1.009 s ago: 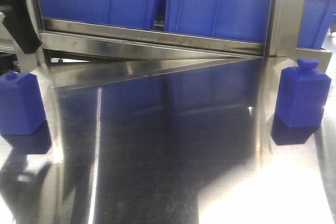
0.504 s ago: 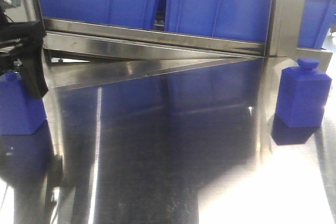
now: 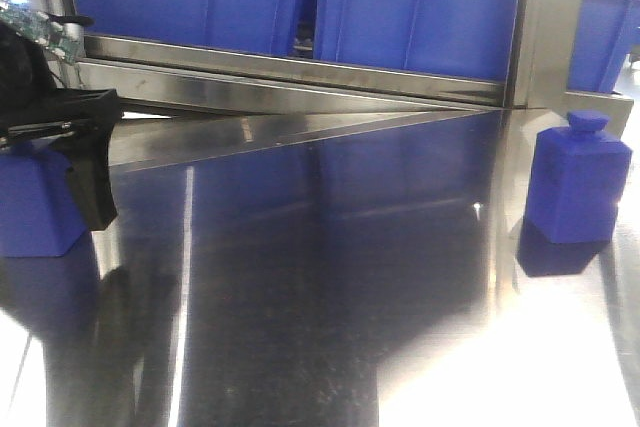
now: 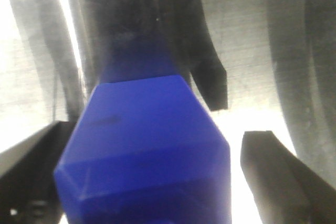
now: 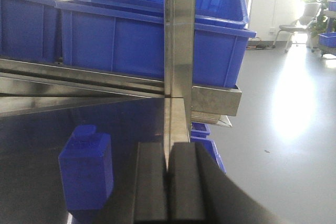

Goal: Pick and sort blue part to right shelf

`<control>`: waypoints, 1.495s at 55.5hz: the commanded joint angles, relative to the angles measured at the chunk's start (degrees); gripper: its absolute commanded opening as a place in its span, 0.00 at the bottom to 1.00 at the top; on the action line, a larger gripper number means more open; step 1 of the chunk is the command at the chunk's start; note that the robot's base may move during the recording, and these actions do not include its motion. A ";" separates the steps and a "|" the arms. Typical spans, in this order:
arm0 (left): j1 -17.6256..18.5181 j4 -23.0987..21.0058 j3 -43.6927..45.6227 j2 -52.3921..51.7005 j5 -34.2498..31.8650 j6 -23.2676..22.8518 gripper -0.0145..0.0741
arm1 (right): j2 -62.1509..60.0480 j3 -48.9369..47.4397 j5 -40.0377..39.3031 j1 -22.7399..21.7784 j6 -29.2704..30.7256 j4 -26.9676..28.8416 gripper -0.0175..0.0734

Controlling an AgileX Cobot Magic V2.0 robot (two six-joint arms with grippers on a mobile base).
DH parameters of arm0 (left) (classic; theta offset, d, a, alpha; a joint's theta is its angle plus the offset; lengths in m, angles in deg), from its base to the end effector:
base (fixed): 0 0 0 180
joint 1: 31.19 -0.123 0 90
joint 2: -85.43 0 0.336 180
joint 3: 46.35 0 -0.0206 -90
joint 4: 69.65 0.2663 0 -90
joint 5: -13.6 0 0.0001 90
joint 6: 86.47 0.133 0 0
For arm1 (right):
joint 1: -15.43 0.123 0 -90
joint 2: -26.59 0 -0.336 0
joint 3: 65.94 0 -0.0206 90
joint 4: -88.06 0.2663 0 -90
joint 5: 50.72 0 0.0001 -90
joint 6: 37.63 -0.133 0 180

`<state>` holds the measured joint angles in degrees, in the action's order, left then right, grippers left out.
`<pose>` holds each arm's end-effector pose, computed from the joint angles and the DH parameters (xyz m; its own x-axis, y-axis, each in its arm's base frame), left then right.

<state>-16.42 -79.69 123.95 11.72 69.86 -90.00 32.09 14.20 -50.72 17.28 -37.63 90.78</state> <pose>0.3444 -0.1107 0.2171 -0.9883 0.0979 -0.1173 0.1165 0.9795 -0.1642 0.0621 0.0020 0.2060 0.0744 0.0499 -0.9960 -0.0359 0.9982 0.0473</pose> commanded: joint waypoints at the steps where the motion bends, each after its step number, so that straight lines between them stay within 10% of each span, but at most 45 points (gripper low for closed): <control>1: 0.36 -0.43 1.80 -2.49 -0.52 -0.40 0.73 | -0.45 -0.52 -5.42 -0.01 0.00 -0.54 0.26; 17: 0.36 -0.43 1.80 -2.49 -2.48 -0.40 0.48 | -0.45 -0.52 -5.42 -0.01 0.00 -0.54 0.26; 69: 0.36 4.22 -4.05 -38.28 -11.89 2.82 0.66 | -0.45 -2.70 -8.83 -0.01 0.00 -0.49 0.26; 83: 0.36 6.74 -19.07 -55.25 -23.79 2.82 0.66 | 5.28 -17.78 7.81 -0.01 0.00 -0.54 0.26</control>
<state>-16.42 -73.06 107.49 -39.31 54.04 -87.35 33.45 2.26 -44.16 17.28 -37.63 90.78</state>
